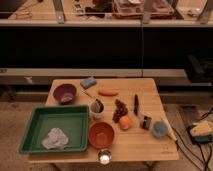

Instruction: Place banana in tray

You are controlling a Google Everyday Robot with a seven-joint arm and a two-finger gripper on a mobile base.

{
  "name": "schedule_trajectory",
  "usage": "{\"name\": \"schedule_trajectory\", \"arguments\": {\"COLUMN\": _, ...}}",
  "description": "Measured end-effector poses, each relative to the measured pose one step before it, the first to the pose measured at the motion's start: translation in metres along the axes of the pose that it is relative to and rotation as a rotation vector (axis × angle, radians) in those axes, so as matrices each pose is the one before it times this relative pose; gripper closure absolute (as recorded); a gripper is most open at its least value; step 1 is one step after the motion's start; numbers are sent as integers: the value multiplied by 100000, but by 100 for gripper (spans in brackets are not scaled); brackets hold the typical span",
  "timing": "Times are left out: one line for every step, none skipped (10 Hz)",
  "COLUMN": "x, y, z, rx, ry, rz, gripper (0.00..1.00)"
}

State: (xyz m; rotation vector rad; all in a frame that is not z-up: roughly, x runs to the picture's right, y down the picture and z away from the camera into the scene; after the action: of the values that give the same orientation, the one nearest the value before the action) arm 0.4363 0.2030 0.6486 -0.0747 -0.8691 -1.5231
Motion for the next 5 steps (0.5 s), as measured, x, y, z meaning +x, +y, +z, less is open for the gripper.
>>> {"name": "schedule_trajectory", "arguments": {"x": 342, "y": -132, "z": 231, "rx": -455, "ry": 1362, "rz": -2017, "gripper": 50}}
{"name": "schedule_trajectory", "arguments": {"x": -234, "y": -84, "z": 374, "rx": -2795, "ry": 2314, "rz": -2384, "gripper": 50}}
{"name": "schedule_trajectory", "arguments": {"x": -394, "y": -99, "z": 237, "rx": -2894, "ry": 3639, "rz": -613, "gripper": 50}}
{"name": "schedule_trajectory", "arguments": {"x": -468, "y": 166, "z": 215, "rx": -1375, "ry": 3153, "rz": 544, "gripper": 50}}
{"name": "schedule_trajectory", "arguments": {"x": -272, "y": 338, "z": 770, "rx": -842, "ry": 2438, "rz": 1682, "gripper": 50}}
